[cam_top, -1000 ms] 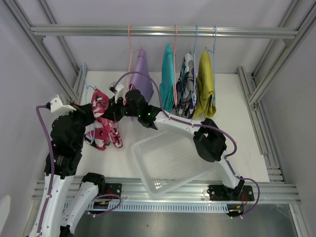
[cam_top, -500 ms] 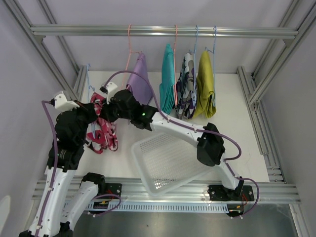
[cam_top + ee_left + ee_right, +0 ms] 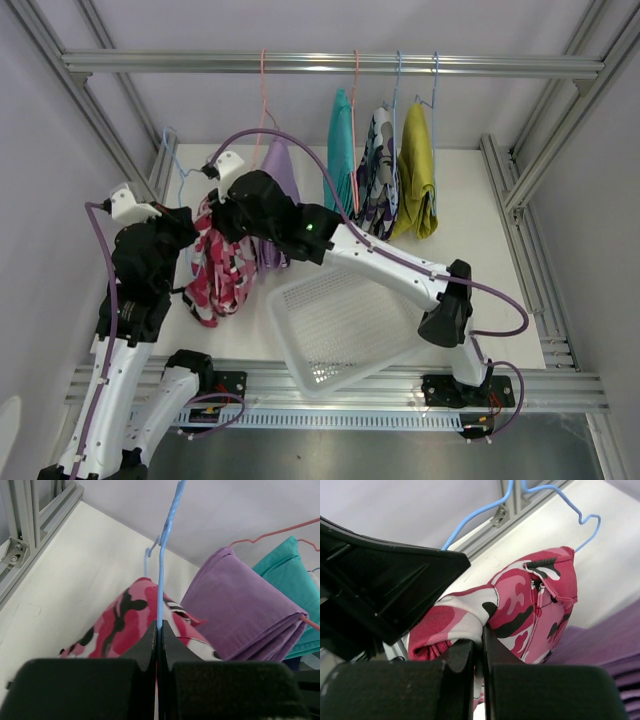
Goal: Remove the trousers from the hanger
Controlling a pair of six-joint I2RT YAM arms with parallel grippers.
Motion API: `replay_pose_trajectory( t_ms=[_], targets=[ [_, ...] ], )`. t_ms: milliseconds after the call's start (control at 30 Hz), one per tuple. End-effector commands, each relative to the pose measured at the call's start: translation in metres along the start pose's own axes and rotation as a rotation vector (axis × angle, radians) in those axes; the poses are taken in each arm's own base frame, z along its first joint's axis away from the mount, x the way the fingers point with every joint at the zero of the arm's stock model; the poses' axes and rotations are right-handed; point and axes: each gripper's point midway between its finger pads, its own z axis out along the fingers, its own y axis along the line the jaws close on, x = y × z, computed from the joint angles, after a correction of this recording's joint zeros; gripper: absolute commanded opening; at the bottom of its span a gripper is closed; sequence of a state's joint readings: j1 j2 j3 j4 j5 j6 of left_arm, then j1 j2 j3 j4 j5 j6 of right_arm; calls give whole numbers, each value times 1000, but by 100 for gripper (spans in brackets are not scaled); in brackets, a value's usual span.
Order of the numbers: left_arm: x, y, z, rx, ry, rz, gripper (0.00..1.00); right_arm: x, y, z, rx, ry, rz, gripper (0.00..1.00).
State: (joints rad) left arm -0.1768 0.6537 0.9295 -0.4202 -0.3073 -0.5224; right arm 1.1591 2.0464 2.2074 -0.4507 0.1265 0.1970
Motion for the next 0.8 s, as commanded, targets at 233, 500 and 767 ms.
replay_pose_trajectory(
  t_ms=[233, 500, 767],
  targets=[
    [-18, -8, -2, 20, -50, -8, 1, -131, -2, -116, 46, -352, 7, 0],
    [-9, -12, 5, 35, -12, -1, 1, -170, -2, -155, 55, -440, 14, 0],
    [14, -29, 12, 78, 75, 55, 0, -205, 5, -166, 24, -539, 34, 0]
  ],
)
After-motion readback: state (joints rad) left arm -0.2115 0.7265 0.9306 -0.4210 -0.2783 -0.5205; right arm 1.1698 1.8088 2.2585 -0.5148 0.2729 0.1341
